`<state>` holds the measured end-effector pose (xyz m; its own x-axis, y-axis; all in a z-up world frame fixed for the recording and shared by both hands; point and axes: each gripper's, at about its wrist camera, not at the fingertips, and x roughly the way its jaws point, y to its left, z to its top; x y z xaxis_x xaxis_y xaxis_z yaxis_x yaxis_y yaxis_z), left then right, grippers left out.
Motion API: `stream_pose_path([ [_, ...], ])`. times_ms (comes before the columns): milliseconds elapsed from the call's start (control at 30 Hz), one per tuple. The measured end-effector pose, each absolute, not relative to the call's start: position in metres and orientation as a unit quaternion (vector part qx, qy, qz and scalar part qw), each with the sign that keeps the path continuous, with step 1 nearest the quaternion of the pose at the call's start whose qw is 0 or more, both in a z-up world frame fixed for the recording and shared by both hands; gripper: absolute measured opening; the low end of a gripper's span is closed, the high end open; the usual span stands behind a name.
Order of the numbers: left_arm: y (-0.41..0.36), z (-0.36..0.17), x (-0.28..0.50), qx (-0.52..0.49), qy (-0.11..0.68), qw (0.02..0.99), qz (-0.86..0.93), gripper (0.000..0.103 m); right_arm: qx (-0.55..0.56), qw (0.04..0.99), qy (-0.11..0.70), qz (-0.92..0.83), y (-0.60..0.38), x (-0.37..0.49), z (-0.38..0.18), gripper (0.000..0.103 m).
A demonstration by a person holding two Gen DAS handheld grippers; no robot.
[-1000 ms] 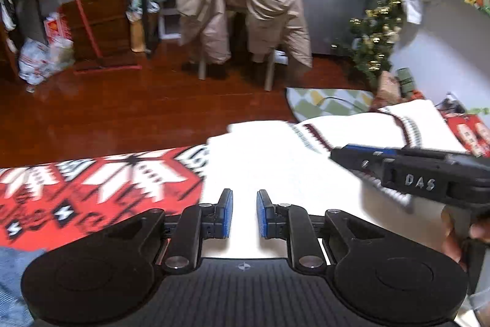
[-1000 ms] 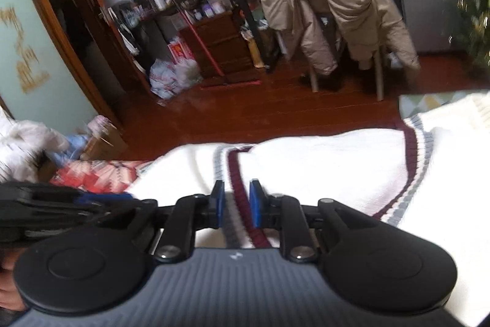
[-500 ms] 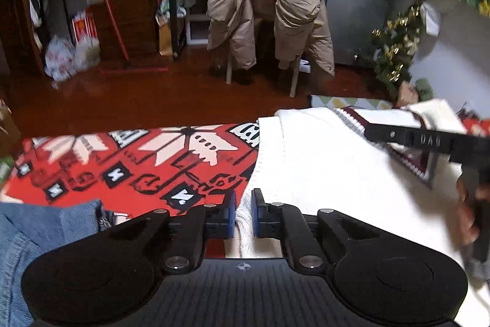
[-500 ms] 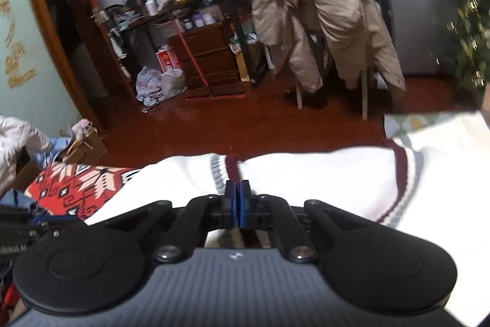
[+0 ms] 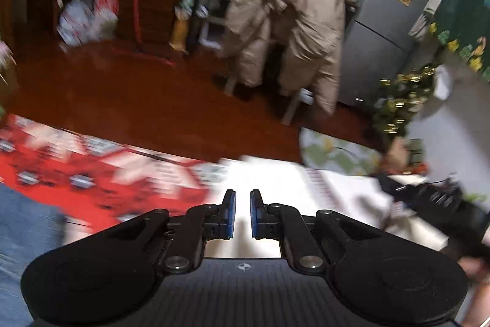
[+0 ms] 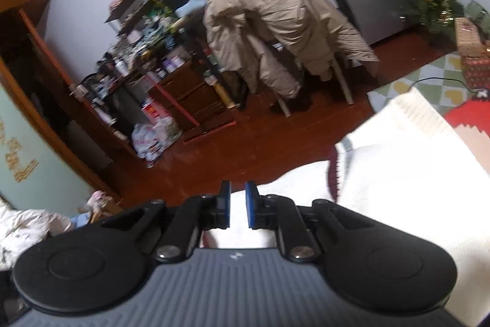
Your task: Fold clothes
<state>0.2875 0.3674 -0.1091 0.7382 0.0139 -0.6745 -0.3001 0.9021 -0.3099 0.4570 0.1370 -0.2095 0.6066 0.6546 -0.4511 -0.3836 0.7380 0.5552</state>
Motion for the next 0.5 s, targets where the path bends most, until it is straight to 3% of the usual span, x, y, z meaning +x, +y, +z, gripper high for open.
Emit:
stream_pose_path([
  [233, 0.317, -0.132, 0.377, -0.100, 0.401, 0.906, 0.086, 0.007, 0.194, 0.883, 0.315, 0.289, 0.129, 0.456, -0.196, 0.014],
  [500, 0.334, -0.154, 0.436, -0.089, 0.451, 0.877, 0.143, 0.007, 0.247, 0.878, 0.307, 0.270, 0.099, 0.465, -0.197, 0.020],
])
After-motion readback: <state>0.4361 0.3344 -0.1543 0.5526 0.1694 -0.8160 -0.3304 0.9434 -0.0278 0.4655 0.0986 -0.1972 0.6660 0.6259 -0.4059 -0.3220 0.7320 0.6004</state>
